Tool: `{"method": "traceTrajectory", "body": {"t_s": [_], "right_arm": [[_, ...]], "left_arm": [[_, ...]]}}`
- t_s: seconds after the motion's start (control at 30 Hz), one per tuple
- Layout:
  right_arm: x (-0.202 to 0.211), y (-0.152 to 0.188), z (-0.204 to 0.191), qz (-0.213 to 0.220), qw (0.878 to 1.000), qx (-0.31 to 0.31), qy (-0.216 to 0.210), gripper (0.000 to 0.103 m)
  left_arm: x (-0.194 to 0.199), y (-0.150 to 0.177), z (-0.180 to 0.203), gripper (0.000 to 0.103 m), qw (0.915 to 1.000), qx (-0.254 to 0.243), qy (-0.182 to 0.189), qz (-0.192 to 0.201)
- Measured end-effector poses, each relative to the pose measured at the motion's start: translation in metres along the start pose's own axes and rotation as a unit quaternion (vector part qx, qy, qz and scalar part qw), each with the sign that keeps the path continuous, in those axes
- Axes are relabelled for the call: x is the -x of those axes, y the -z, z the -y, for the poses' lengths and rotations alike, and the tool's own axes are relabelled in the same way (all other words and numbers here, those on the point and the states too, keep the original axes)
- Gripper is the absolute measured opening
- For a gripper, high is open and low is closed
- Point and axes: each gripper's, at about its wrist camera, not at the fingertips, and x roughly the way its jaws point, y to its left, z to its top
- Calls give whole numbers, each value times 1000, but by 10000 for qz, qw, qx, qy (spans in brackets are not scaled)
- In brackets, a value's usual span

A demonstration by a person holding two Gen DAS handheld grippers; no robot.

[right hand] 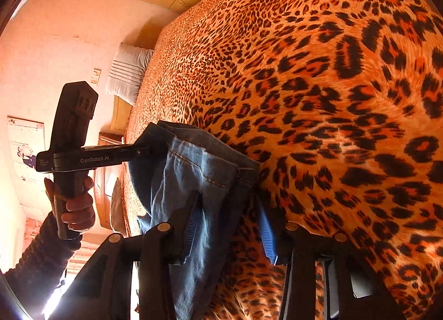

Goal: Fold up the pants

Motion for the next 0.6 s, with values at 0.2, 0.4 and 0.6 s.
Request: {"method": "traceTrajectory", "body": {"t_s": [0.2, 0.4, 0.6], "right_arm": [[-24, -28, 5, -313, 9984, 167, -435, 14], [7, -29, -46, -381, 9915, 1187, -379, 12], [3, 8, -145, -864, 9486, 3046, -8, 12]], "left_arm": [[-8, -15, -8, 10, 9996, 213, 151, -102], [23, 3, -8, 10, 9977, 152, 523, 394], [57, 65, -34, 10, 9914, 531, 886, 803]]}}
